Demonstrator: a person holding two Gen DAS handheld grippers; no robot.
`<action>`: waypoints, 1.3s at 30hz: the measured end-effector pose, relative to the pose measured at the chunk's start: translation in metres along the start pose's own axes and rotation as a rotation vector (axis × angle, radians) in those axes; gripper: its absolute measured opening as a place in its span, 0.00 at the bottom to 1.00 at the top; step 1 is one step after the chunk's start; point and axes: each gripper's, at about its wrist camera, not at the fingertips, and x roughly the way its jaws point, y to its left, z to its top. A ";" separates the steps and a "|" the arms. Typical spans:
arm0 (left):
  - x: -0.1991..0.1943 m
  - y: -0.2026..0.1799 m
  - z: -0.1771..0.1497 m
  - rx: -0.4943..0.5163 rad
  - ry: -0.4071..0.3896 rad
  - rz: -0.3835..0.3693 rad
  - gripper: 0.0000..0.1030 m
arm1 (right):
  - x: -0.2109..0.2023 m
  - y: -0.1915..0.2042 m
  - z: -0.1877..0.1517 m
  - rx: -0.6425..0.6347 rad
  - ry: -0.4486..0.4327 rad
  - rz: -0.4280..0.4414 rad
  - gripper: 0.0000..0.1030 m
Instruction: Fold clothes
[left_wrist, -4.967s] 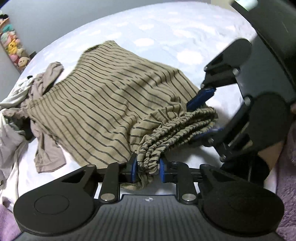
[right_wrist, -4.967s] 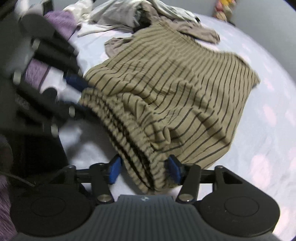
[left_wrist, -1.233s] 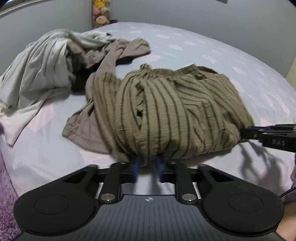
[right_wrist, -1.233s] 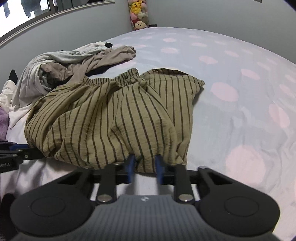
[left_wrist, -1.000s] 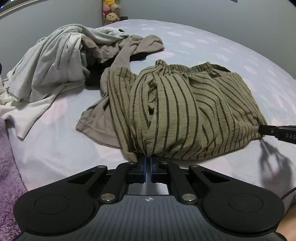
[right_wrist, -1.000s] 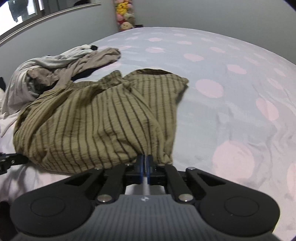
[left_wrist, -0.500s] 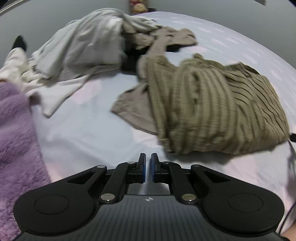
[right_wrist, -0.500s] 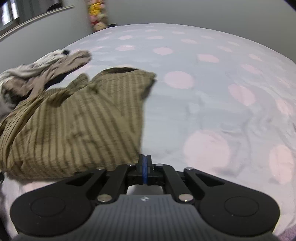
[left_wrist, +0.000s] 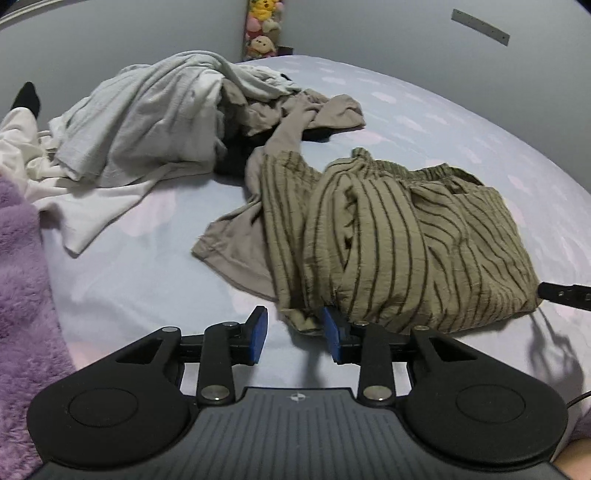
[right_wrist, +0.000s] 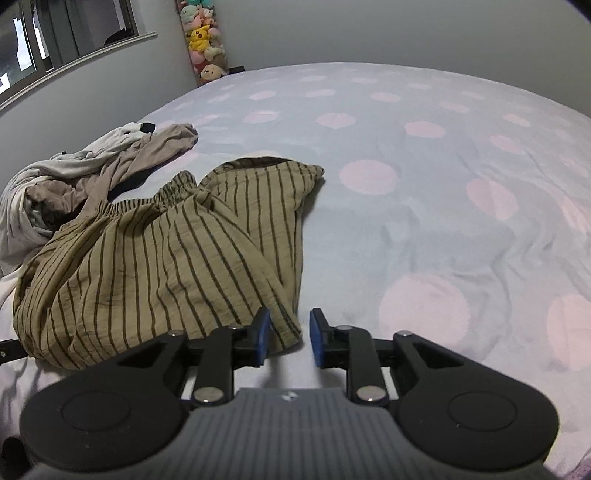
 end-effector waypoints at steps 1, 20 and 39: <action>-0.002 -0.001 0.000 0.002 -0.005 -0.010 0.30 | 0.001 0.000 0.000 0.003 0.004 0.003 0.25; 0.022 -0.009 -0.002 0.031 0.089 -0.039 0.02 | 0.021 0.000 0.000 0.009 0.038 0.029 0.03; 0.006 0.014 0.026 -0.100 -0.023 0.011 0.56 | -0.005 -0.016 0.014 0.083 -0.080 -0.018 0.44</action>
